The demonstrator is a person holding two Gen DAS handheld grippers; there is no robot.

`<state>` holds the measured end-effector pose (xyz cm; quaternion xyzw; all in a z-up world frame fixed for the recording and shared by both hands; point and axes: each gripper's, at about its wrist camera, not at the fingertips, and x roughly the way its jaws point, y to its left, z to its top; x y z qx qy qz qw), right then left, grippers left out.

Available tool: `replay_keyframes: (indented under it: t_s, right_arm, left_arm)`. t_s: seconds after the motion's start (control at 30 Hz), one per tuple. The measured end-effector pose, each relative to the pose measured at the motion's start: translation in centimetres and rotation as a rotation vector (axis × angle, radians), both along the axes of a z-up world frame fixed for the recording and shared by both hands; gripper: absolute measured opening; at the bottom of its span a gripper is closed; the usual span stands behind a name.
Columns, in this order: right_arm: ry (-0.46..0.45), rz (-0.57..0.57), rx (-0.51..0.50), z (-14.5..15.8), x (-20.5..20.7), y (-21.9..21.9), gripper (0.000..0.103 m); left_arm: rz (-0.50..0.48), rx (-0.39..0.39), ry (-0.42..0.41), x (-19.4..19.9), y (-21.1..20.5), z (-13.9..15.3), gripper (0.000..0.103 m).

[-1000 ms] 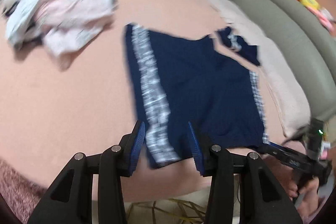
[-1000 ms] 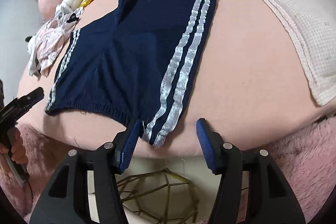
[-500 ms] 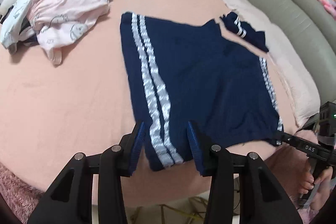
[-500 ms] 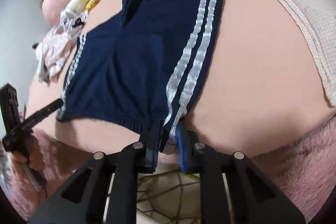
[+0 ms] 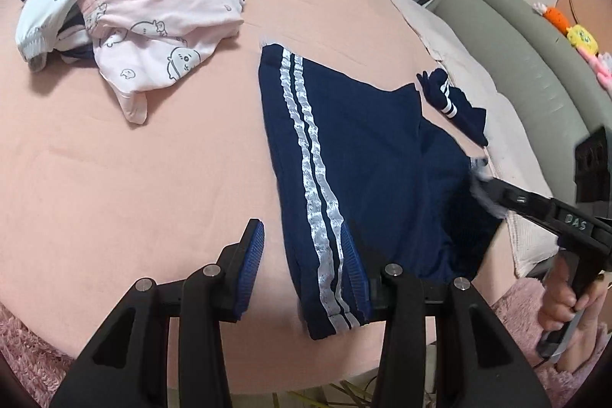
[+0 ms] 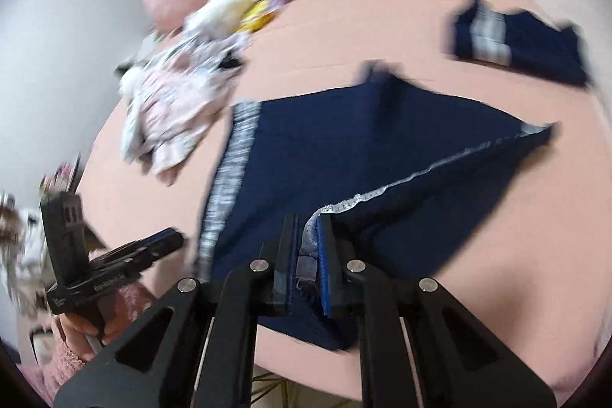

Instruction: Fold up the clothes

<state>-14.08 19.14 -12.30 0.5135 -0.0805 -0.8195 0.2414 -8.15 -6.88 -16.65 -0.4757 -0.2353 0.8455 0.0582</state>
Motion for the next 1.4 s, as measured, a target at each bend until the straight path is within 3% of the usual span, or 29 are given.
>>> replay_keyframes:
  t_s: [0.13, 0.23, 0.3, 0.4, 0.5, 0.53, 0.63, 0.77, 0.93, 1.0, 1.1, 1.27, 1.4]
  right_arm:
    - [-0.070, 0.140, 0.043, -3.5, 0.2, -5.8, 0.008]
    - [-0.136, 0.156, 0.124, -6.5, 0.8, -7.1, 0.009]
    - [-0.096, 0.146, 0.092, -5.3, 1.8, -6.0, 0.020]
    - [-0.027, 0.069, 0.004, -2.6, 3.5, -2.6, 0.027]
    - [0.035, -0.045, 0.024, -1.9, 5.2, 1.2, 0.038]
    - [0.053, -0.080, 0.033, -1.8, 5.7, 2.4, 0.039]
    - [-0.003, -0.083, 0.097, -4.1, 6.7, 3.7, 0.039]
    - [-0.027, -0.066, 0.056, -4.6, 7.5, 4.3, 0.039]
    - [0.014, 0.011, 0.142, -4.8, 8.1, 1.9, 0.039]
    - [0.006, -0.006, 0.227, -5.7, 8.1, 1.6, 0.040]
    - [-0.003, -0.063, 0.291, -6.1, 8.1, 2.0, 0.042]
    - [0.079, -0.090, 0.331, -4.9, 8.8, 2.0, 0.042]
    - [0.079, -0.099, 0.397, -5.2, 8.7, 1.4, 0.042]
  left_arm:
    - [-0.011, 0.042, -0.006, 0.0, -0.2, -0.3, 0.044]
    - [-0.027, 0.077, -0.002, -0.1, 0.1, -0.4, 0.044]
    - [-0.054, 0.106, 0.010, -0.3, 0.5, -0.3, 0.044]
    - [-0.109, 0.164, 0.033, -0.9, 1.7, -0.2, 0.044]
    - [-0.176, 0.248, 0.025, -2.0, 3.5, -0.7, 0.044]
    - [-0.189, 0.266, 0.012, -2.4, 4.0, -1.1, 0.044]
    - [-0.230, 0.310, -0.049, -3.3, 5.8, -2.6, 0.044]
    - [-0.265, 0.302, -0.071, -3.9, 6.9, -3.2, 0.044]
    - [-0.238, 0.463, -0.086, -4.6, 5.7, -3.7, 0.044]
    - [-0.235, 0.493, -0.081, -4.8, 5.4, -3.5, 0.044]
    - [-0.267, 0.481, -0.074, -4.9, 5.8, -2.7, 0.044]
    - [-0.337, 0.367, -0.097, -5.4, 8.3, -2.5, 0.040]
    - [-0.345, 0.349, -0.063, -5.6, 9.1, -2.0, 0.024]
